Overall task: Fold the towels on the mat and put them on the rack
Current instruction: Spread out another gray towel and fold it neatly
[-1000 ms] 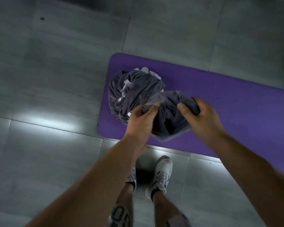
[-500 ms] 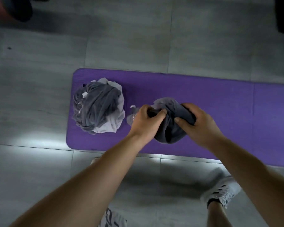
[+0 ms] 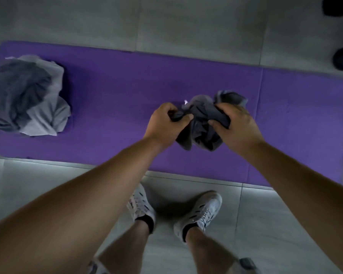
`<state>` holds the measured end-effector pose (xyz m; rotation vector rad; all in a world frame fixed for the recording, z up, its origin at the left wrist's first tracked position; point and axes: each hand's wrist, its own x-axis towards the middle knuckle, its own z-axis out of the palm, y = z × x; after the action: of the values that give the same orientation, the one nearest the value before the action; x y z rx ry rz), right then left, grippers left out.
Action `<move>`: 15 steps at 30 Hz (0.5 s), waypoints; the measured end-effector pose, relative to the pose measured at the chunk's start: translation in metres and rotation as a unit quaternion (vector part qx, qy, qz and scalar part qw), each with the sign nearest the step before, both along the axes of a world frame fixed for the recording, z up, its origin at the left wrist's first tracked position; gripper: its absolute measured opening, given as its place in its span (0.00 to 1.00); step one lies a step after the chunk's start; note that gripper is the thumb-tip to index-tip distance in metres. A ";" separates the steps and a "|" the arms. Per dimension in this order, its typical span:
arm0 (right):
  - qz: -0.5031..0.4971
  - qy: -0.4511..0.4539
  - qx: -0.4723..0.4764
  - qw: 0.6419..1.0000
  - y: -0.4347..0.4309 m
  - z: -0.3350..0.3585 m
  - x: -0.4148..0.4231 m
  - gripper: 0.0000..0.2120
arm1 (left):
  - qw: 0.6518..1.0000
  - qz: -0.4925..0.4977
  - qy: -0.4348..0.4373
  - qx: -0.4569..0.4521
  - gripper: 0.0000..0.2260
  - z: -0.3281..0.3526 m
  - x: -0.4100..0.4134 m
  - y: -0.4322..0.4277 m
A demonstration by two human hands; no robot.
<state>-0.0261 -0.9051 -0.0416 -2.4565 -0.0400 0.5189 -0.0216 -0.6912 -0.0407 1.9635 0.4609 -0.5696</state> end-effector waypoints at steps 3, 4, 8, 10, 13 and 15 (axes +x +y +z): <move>-0.013 0.014 -0.028 0.999 -0.028 -0.053 -0.007 0.22 | 0.999 -0.044 -0.010 0.002 0.15 -0.049 -0.008 -0.022; -0.016 0.019 -0.035 0.999 -0.034 -0.071 -0.010 0.22 | 0.998 -0.059 -0.009 0.011 0.15 -0.067 -0.011 -0.026; -0.026 0.063 -0.048 0.997 -0.049 -0.147 -0.023 0.23 | 0.996 -0.084 -0.001 0.037 0.14 -0.145 -0.027 -0.025; -0.039 0.095 -0.055 0.993 -0.051 -0.179 -0.033 0.23 | 0.994 -0.100 -0.005 0.050 0.15 -0.179 -0.036 -0.021; -0.043 0.135 -0.071 0.987 -0.046 -0.205 -0.048 0.24 | 0.991 -0.126 0.006 0.055 0.12 -0.211 -0.045 -0.013; -0.036 0.127 -0.085 0.988 -0.042 -0.211 -0.056 0.24 | 0.988 -0.144 0.014 0.047 0.09 -0.224 -0.050 -0.005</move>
<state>-0.0825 -0.9473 -0.2523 -2.5244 0.2031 0.8285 -0.0717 -0.6966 -0.2646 2.1305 0.2235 -0.7712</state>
